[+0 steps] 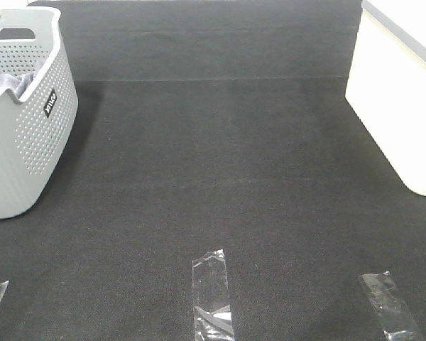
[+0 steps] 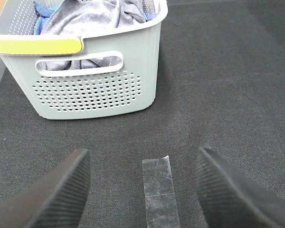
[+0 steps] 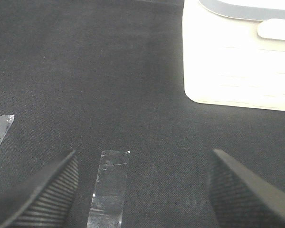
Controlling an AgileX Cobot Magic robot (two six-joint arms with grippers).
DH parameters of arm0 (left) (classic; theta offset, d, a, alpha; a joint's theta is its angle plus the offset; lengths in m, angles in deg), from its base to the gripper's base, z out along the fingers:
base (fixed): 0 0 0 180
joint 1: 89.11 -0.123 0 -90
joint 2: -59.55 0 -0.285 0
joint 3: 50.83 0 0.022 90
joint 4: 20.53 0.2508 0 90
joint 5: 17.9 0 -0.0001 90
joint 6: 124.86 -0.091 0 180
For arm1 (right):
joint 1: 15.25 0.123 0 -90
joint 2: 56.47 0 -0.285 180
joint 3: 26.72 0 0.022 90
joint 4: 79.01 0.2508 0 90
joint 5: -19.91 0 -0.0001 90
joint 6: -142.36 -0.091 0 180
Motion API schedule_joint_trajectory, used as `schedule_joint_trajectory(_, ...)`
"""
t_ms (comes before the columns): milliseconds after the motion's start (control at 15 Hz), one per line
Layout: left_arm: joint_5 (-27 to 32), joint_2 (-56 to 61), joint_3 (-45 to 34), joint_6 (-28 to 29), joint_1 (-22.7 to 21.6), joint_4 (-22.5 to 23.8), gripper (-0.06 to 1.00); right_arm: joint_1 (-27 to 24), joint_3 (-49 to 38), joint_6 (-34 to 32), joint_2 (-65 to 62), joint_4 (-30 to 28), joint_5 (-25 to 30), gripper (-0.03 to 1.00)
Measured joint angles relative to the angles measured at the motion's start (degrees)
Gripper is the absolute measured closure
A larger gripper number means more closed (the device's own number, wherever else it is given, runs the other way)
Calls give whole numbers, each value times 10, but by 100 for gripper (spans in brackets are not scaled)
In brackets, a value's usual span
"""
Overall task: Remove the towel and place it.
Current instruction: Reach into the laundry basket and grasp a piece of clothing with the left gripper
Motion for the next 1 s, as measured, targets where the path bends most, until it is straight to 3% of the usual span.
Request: schedule_joint_trajectory(1000, 0, 0, 0, 0, 0, 0, 33, 0, 0, 0, 0, 0, 0, 26)
